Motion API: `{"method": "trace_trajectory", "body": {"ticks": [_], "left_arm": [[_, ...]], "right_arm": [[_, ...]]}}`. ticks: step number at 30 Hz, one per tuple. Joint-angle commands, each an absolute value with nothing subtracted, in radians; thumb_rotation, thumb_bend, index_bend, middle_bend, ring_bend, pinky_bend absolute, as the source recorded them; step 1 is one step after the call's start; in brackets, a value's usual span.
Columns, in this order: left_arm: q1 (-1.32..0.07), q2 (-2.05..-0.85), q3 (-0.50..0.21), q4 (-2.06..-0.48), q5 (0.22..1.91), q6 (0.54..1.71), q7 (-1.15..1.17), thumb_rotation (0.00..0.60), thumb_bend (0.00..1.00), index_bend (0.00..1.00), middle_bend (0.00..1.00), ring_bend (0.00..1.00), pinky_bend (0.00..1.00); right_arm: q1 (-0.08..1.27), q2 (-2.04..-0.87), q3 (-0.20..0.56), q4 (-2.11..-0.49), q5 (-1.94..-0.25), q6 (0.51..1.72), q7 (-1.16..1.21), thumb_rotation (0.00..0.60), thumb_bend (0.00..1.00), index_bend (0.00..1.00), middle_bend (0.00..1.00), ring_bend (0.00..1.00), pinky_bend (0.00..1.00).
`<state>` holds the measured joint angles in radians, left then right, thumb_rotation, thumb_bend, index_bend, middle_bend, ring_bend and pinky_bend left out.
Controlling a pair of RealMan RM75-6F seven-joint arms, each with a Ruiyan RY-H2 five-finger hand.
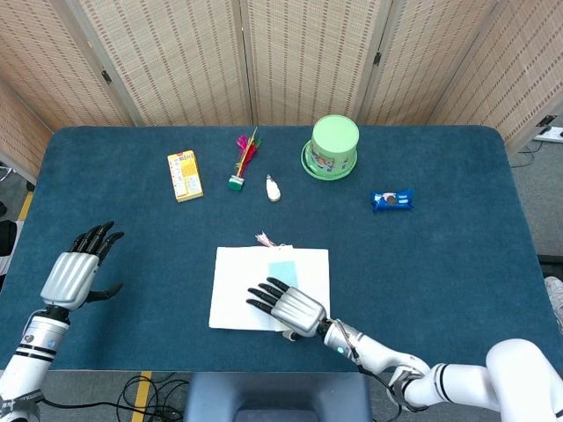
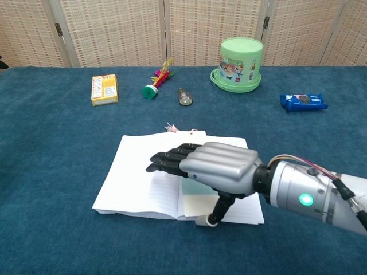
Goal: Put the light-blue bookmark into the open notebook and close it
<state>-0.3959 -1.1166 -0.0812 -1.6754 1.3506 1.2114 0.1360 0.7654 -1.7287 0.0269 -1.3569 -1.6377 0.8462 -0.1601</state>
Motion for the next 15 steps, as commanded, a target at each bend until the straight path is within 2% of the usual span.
{"method": "trace_trajectory", "body": {"ticks": [1,7,15], "left_arm": [[-0.395,-1.116,-0.082,-1.673,1.35,1.211,0.133,0.6,0.27,0.13,0.03,0.04,0.15],[-0.39,-1.112,-0.083,-1.667,1.352,1.212,0.124,0.6,0.27,0.13,0.03,0.04,0.15],[-0.382,-1.11,-0.081,-1.663,1.354,1.214,0.111,0.6,0.27,0.13,0.03,0.04,0.15]], "right_arm": [[0.783,-1.745,0.041,-1.348,-1.625,0.833,-0.171,0.6,0.14,0.0,0.0,0.0,0.0],[0.804,-1.747,0.054,-1.367,-1.617,0.836,-0.175,0.6,0.14,0.0,0.0,0.0,0.0],[0.793,-1.64,0.04,-1.458,-1.589,0.841,-0.173,0.6,0.14,0.0,0.0,0.0,0.0]]}}
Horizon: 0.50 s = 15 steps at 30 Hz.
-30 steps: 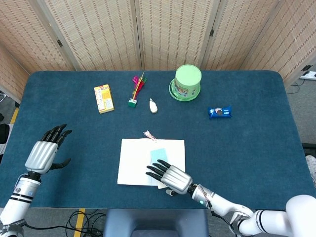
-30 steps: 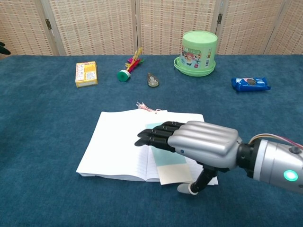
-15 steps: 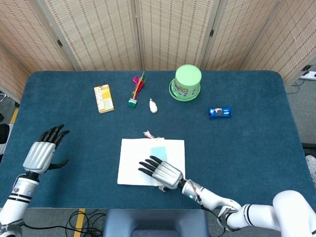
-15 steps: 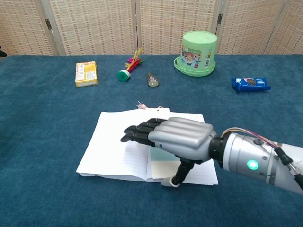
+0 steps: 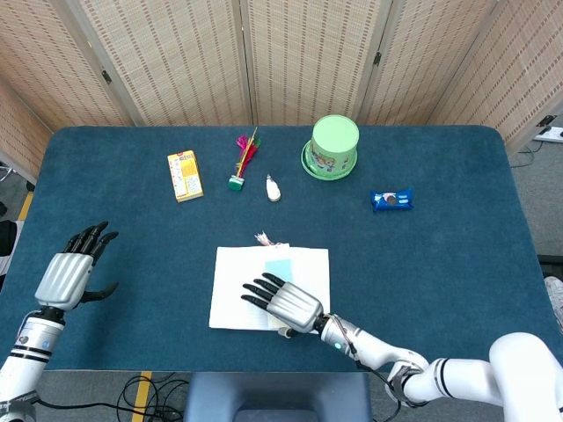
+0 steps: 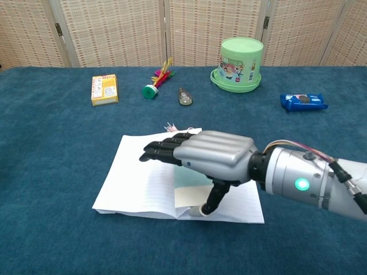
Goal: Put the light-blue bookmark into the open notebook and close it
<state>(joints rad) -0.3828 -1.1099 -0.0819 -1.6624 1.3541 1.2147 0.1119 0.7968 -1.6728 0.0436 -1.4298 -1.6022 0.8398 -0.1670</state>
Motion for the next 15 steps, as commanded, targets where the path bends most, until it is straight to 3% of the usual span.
{"method": "trace_trajectory", "body": {"ticks": [1,15], "left_arm": [[-0.382,-1.11,-0.081,-1.664,1.355,1.214,0.111,0.6,0.27,0.13,0.03,0.04,0.15],[-0.38,-1.109,-0.084,-1.675,1.356,1.211,0.119,0.6,0.27,0.13,0.03,0.04,0.15]], "right_arm": [[0.793,-1.63,0.04,-1.467,-1.585,0.842,-0.174,0.6,0.15,0.0,0.0,0.0,0.0],[0.794,-1.517,-0.02,-1.581,-1.597,0.819,-0.153,0.6,0.16,0.0,0.04,0.0,0.0]]}}
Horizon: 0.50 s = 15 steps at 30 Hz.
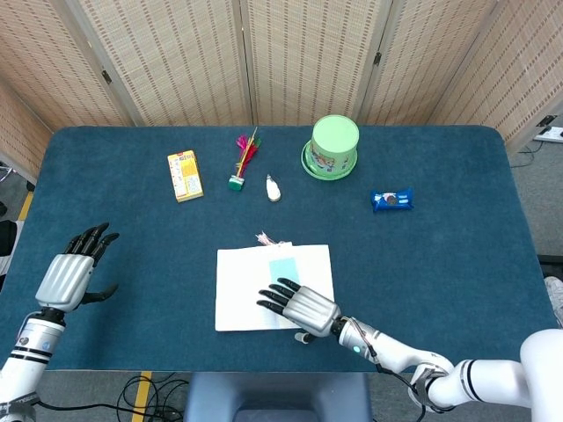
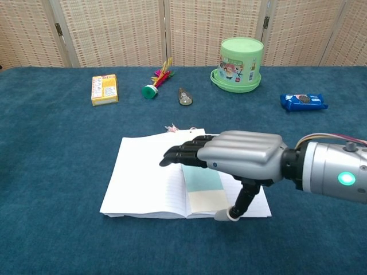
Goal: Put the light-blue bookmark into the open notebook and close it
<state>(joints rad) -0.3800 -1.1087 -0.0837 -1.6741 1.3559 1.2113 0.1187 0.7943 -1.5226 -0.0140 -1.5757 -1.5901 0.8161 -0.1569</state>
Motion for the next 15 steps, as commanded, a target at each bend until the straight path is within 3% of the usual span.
{"method": "trace_trajectory", "body": {"ticks": [1,4,10,15], "left_arm": [[-0.381,-1.11,-0.085,-1.675,1.356,1.21,0.12,0.6,0.27,0.13,0.03,0.04,0.15],[-0.381,-1.111,-0.086,-1.677,1.357,1.211,0.12,0.6,0.27,0.13,0.03,0.04,0.15],[-0.379,-1.11,-0.09,-1.677,1.356,1.215,0.115,0.6,0.27,0.13,0.03,0.04,0.15],[-0.371,-1.103,-0.089,-1.676,1.357,1.223,0.109,0.6,0.27,0.13,0.03,0.04,0.15]], "right_arm": [[0.792,-1.516,-0.02,-1.58,-1.6,0.826,-0.151,0.6,0.16,0.0,0.05,0.0,0.0],[0.787,-1.513,-0.007,-1.564,-1.591,0.846,-0.151,0.6,0.19,0.0,0.06,0.0,0.0],[0.82,-1.519,0.049,-1.52,-1.533,0.812,-0.178,0.6,0.51,0.0,0.15,0.0,0.0],[0.871,-1.541,0.107,-1.483,-1.457,0.75,-0.213,0.6,0.64,0.0,0.16,0.0,0.0]]}}
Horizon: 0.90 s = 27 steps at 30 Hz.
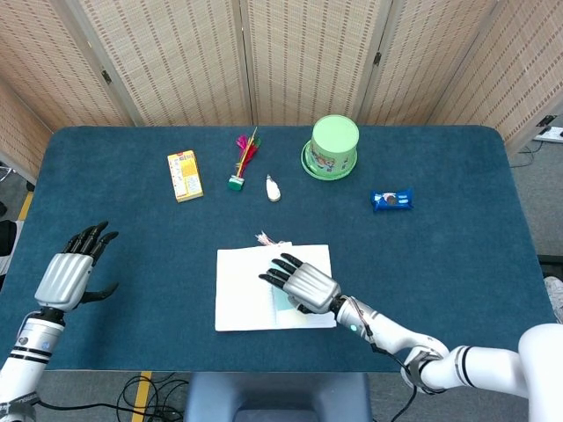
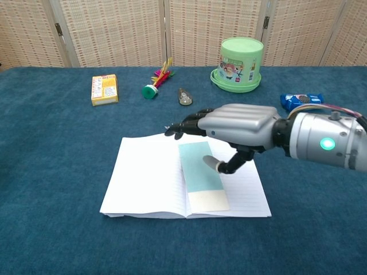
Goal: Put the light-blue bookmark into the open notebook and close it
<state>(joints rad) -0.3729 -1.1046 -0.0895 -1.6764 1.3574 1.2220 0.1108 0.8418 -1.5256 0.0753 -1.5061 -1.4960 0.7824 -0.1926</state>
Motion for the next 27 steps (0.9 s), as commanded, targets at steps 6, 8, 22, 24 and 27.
{"method": "trace_trajectory", "body": {"ticks": [6,8,22,24,27], "left_arm": [[-0.358,-1.096,-0.084,-1.674,1.356,1.231,0.098,0.6,0.27,0.13,0.03,0.04,0.15],[-0.353,-1.093,-0.083,-1.672,1.356,1.235,0.093,0.6,0.27,0.13,0.03,0.04,0.15],[-0.336,-1.082,-0.08,-1.656,1.354,1.238,0.067,0.6,0.27,0.13,0.03,0.04,0.15],[-0.336,-1.083,-0.079,-1.654,1.354,1.235,0.065,0.6,0.27,0.13,0.03,0.04,0.15],[-0.334,-1.085,-0.079,-1.654,1.355,1.236,0.063,0.6,0.27,0.13,0.03,0.04,0.15]], "right_arm": [[0.945,-1.593,0.164,-1.394,-1.351,0.66,-0.264,0.6,0.73,0.0,0.17,0.0,0.0],[0.97,-1.616,0.18,-1.357,-1.313,0.635,-0.281,0.6,0.75,0.0,0.17,0.0,0.0],[1.051,-1.699,0.19,-1.219,-1.178,0.578,-0.333,0.6,0.78,0.0,0.19,0.0,0.0],[1.053,-1.703,0.184,-1.209,-1.167,0.575,-0.334,0.6,0.78,0.0,0.19,0.0,0.0],[1.053,-1.708,0.173,-1.199,-1.157,0.576,-0.336,0.6,0.78,0.0,0.19,0.0,0.0]]}}
